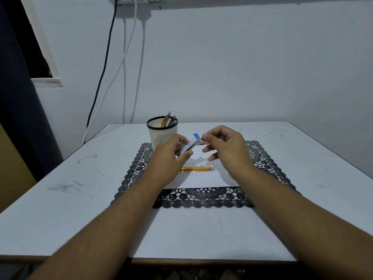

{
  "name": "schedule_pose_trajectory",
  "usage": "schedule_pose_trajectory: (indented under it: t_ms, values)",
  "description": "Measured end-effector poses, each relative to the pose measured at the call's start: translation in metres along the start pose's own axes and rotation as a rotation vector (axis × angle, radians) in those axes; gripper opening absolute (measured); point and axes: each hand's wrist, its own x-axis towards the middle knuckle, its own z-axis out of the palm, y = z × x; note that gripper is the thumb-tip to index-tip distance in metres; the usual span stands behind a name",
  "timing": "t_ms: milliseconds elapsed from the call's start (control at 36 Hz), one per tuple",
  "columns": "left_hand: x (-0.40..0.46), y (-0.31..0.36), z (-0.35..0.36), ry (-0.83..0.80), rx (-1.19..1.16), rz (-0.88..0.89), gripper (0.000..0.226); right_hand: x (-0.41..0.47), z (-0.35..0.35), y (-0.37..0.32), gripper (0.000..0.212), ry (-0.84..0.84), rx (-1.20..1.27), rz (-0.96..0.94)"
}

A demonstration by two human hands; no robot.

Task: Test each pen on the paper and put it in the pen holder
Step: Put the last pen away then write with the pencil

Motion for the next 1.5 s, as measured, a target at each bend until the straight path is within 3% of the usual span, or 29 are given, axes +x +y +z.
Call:
schedule_pose_trajectory:
  t_ms: [694,944,1500]
  values:
    - [-0.0010,0.0006,0.0004,-0.010,-0.028,0.002,0.017,-0.0019,0.0022,-0.0017,0.009,0.127,0.023,-0.058]
    - [-0.0011,0.0018,0.0001,-0.005,-0.009,-0.003,0.017,-0.0047,0.0063,-0.0079,0.009,0.075,0.207,0.002]
    - [-0.0029,0.0074,0.0001,0.000,0.063,0.032,0.019,-0.0021,0.0060,-0.0036,0.009,-0.010,0.181,-0.007]
